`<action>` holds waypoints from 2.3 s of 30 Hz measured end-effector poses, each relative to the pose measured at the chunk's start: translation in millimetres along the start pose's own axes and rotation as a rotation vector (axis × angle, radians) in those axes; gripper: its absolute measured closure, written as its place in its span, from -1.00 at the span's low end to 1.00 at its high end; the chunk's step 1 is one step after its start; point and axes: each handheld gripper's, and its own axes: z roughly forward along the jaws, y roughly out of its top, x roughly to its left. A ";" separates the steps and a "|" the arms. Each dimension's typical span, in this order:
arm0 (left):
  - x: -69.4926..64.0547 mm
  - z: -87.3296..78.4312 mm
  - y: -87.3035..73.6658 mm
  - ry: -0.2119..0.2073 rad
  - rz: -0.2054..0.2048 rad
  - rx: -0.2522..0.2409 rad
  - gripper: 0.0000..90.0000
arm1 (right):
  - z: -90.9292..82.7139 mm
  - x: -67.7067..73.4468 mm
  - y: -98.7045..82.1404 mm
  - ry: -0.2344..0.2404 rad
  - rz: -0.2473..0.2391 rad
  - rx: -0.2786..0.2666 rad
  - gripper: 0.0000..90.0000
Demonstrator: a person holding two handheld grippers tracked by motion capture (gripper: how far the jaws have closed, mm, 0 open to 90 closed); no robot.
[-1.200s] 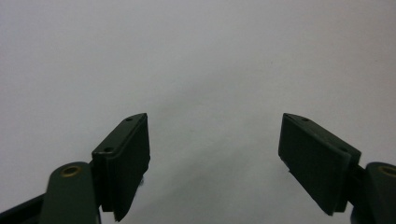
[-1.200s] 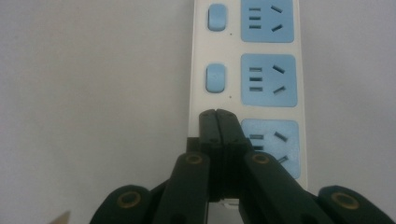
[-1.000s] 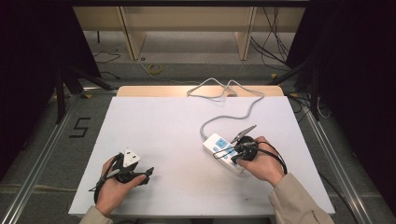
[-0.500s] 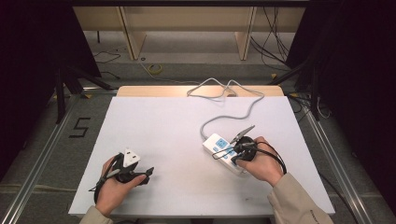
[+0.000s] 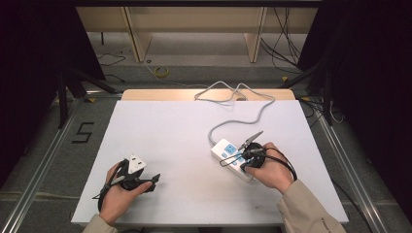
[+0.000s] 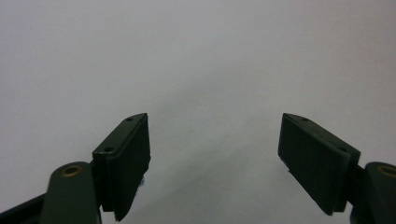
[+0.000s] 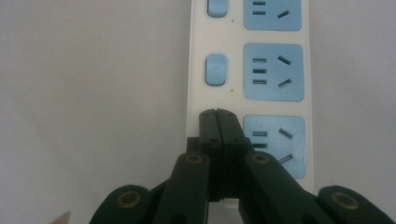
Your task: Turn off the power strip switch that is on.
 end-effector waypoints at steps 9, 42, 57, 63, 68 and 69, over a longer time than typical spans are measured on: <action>-0.3 -0.4 -0.1 0.001 0.001 0.003 -0.44 | 0.5 2.8 0.1 -0.020 0.007 0.006 1.00; 0.6 -0.5 -0.4 0.001 0.000 0.001 -0.44 | 2.4 1.9 -0.1 -0.001 0.023 -0.030 1.00; -0.3 -0.8 -0.6 0.000 -0.001 0.003 -0.44 | 1.5 1.8 -0.6 -0.011 0.026 -0.015 1.00; 0.3 -1.3 -1.2 0.000 0.000 0.005 -0.44 | 2.4 4.1 0.1 -0.027 0.024 -0.003 1.00; 0.0 -0.8 -0.9 0.000 0.002 0.006 -0.44 | 2.4 4.7 0.7 -0.032 0.019 0.001 1.00; -0.3 -0.7 -0.8 0.000 0.001 0.005 -0.44 | 2.4 4.6 0.6 -0.031 0.022 0.001 1.00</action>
